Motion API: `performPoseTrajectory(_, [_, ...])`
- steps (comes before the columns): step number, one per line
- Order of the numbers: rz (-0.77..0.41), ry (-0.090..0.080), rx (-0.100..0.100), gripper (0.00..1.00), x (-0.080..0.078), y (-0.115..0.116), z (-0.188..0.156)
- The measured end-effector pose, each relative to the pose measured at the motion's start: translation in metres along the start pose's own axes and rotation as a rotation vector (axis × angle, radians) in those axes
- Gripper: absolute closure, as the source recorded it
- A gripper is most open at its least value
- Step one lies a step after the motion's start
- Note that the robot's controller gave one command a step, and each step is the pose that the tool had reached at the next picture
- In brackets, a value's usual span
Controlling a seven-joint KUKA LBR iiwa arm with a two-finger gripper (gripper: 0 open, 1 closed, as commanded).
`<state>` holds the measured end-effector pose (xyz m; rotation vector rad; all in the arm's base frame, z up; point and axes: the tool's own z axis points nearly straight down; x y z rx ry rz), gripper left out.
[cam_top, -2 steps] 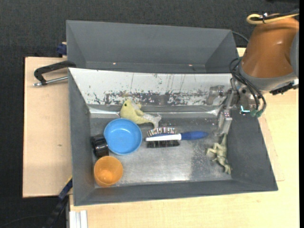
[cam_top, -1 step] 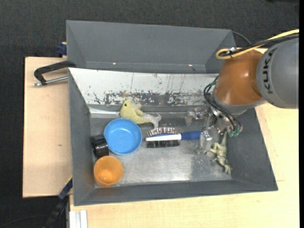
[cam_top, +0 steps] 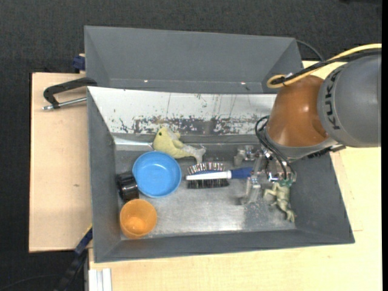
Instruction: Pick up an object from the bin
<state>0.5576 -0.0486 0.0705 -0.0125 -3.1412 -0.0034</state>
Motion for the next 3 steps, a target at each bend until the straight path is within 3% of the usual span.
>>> performPoseTrajectory(1, [-0.001, -0.001, 0.001, 1.0, 0.0, 0.0, 0.0])
performPoseTrajectory(2, [-0.715, -0.007, 0.004, 1.0, 0.06, 0.001, -0.11])
performPoseTrajectory(3, [-0.761, -0.012, 0.008, 1.0, 0.063, 0.0, -0.195])
